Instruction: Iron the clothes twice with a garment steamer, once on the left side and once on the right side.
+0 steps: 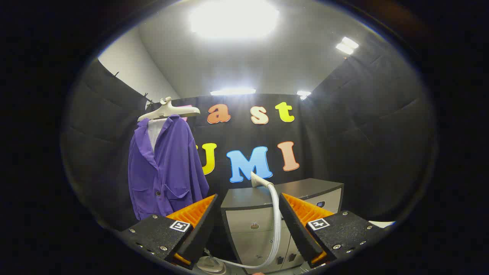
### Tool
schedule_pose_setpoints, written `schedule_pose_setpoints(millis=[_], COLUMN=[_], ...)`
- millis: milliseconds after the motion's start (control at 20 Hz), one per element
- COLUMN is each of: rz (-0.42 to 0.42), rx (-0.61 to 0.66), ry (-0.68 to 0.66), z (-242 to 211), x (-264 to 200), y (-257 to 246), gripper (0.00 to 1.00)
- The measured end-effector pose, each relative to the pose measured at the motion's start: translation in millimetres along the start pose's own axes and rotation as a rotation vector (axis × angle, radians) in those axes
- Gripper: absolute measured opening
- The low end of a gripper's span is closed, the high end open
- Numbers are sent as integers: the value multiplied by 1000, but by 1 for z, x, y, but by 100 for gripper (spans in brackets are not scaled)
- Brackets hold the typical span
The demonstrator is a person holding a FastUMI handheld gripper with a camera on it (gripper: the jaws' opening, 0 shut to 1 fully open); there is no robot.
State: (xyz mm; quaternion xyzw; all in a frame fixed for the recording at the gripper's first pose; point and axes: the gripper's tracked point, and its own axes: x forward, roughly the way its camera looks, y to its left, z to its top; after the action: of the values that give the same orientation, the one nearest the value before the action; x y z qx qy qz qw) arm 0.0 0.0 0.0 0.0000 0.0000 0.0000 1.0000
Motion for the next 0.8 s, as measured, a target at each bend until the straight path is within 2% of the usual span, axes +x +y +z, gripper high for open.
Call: schedule_pose_setpoints(millis=[500, 800], rz=[-4, -10], rx=[22, 21], ry=[15, -31], z=[-10, 9], x=[-1, 2], y=[-3, -3], gripper=[95, 95])
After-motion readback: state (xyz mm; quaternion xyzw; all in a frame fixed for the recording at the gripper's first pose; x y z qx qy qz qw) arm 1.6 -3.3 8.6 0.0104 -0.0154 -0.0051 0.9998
